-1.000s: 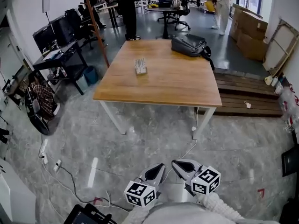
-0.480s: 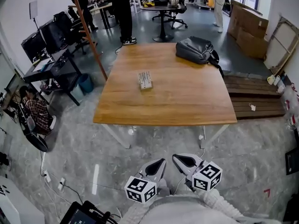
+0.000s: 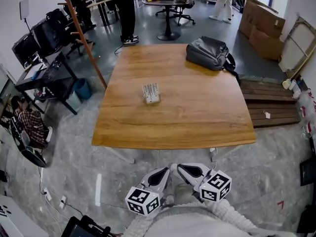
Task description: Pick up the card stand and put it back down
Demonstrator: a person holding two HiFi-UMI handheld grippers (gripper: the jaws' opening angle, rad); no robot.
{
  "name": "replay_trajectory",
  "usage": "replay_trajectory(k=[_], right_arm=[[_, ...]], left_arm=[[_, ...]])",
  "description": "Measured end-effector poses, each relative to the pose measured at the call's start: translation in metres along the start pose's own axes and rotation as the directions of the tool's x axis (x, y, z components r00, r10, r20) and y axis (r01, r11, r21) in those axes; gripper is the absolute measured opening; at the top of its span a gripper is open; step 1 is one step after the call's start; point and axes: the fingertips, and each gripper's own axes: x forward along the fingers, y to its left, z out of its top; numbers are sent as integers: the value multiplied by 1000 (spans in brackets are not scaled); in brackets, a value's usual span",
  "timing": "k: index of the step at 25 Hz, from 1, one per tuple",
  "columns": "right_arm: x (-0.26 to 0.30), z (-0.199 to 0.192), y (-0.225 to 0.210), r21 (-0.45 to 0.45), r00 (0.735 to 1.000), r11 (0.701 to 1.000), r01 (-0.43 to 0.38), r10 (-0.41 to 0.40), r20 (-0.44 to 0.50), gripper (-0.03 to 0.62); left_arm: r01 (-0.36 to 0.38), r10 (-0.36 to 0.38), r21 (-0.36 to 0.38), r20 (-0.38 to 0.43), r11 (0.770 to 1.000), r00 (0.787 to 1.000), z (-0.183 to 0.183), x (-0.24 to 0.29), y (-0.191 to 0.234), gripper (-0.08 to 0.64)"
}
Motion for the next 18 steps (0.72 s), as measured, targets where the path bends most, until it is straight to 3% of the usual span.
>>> replay_trajectory(k=[5, 11, 18], right_arm=[[51, 45, -53, -31, 999, 999, -29, 30, 12, -5], [103, 98, -114, -70, 998, 995, -69, 69, -2, -5], [139, 120, -165, -78, 995, 993, -89, 86, -41, -5]], left_arm=[[-22, 21, 25, 19, 999, 1000, 42, 49, 49, 8], [-83, 83, -8, 52, 997, 995, 92, 108, 109, 8], [-94, 97, -42, 79, 995, 992, 122, 151, 145, 8]])
